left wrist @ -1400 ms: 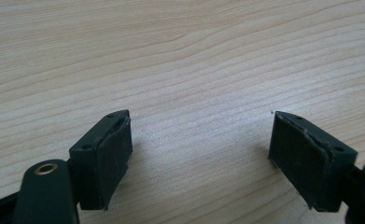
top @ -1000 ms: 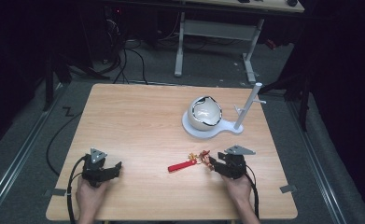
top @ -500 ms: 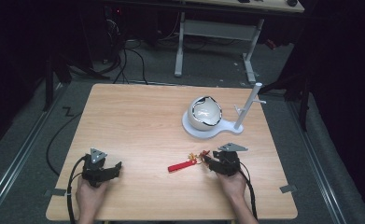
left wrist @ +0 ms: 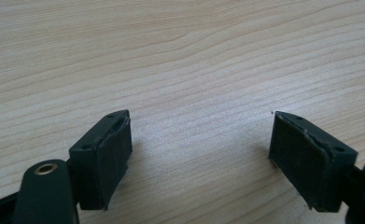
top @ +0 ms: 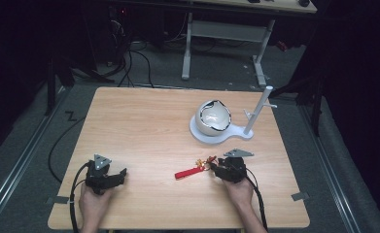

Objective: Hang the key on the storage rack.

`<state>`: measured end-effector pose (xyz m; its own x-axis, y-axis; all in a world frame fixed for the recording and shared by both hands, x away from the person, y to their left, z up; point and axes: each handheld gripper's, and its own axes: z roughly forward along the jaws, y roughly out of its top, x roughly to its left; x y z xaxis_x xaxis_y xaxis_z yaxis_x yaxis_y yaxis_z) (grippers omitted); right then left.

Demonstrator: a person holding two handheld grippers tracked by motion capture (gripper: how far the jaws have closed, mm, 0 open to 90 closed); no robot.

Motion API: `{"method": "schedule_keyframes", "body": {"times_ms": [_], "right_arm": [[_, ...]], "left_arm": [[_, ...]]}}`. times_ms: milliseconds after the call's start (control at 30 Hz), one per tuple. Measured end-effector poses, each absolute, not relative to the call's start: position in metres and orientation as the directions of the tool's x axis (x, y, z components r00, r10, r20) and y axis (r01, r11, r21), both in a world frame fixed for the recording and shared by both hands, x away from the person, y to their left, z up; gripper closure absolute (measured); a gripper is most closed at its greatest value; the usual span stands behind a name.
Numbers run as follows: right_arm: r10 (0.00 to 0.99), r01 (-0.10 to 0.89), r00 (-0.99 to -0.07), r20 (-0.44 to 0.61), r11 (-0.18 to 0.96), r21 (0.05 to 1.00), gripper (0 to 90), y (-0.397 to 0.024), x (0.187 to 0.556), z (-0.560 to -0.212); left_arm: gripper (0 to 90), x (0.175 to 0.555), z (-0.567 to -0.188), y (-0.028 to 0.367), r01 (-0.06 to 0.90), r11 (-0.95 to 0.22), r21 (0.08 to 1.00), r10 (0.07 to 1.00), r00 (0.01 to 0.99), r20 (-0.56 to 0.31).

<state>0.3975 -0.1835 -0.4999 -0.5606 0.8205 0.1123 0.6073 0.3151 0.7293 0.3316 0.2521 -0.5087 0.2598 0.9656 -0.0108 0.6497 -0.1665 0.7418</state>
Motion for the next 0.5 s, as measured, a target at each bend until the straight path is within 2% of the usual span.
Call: {"method": "schedule_keyframes", "body": {"times_ms": [233,500], "right_arm": [[0.808,0.589,-0.582,0.091,0.342,0.732,66.1,-0.1806,0.3956,-0.5006],[0.797,0.572,-0.600,0.073,0.364,0.735,67.2,-0.1809,0.3955,-0.5002]], "left_arm": [[21.7,0.3316,-0.5087,0.2521,0.650,-0.166,0.742,0.966,0.260,-0.011],[21.6,0.3316,-0.5087,0.2521,0.649,-0.166,0.742,0.966,0.259,-0.011]]}}
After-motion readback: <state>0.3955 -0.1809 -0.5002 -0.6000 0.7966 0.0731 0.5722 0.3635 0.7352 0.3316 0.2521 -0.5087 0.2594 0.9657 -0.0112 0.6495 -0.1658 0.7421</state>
